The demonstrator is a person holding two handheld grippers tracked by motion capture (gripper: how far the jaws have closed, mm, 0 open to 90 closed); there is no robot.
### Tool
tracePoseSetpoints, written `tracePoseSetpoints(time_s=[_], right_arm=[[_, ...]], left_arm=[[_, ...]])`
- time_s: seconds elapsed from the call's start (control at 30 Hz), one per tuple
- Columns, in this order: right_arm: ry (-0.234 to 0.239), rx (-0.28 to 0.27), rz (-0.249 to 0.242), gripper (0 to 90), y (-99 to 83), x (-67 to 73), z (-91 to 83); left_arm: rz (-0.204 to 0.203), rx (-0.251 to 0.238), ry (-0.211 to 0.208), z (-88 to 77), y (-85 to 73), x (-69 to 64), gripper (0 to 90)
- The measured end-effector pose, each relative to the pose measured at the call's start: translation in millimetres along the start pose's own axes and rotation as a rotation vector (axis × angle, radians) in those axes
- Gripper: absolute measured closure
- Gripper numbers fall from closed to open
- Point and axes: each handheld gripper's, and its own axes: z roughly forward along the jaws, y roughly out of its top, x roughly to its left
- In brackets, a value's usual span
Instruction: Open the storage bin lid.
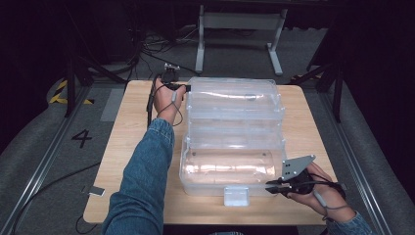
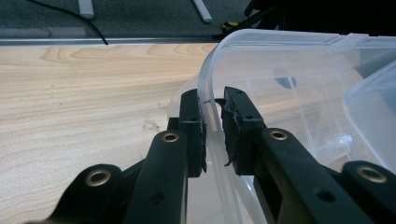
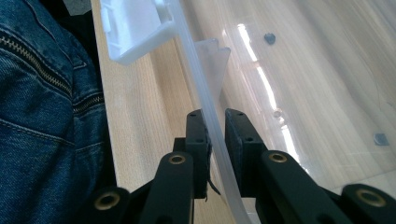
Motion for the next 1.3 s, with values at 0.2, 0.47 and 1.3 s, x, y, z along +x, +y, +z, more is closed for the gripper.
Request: tracePoseSetpoints(time_s=[0.2, 0.47, 1.3], right_arm=[[-0.001, -0.001, 0.001, 79.9, -0.2, 0.1, 0.2], [-0.007, -0.003, 0.003, 79.9, -0.7, 0.7, 0.4], [-0.070, -0.276, 0.151, 50.6, -1.8, -27.1, -55.4]], left_arm=[[-0.004, 0.005, 0.004, 2.3, -0.4, 1.2, 78.4], [0.062, 0.019, 0.038, 2.4, -1.2, 0.6, 65.1], [0.259, -0.161, -0.011, -143.4, -56.7, -19.1, 34.8]])
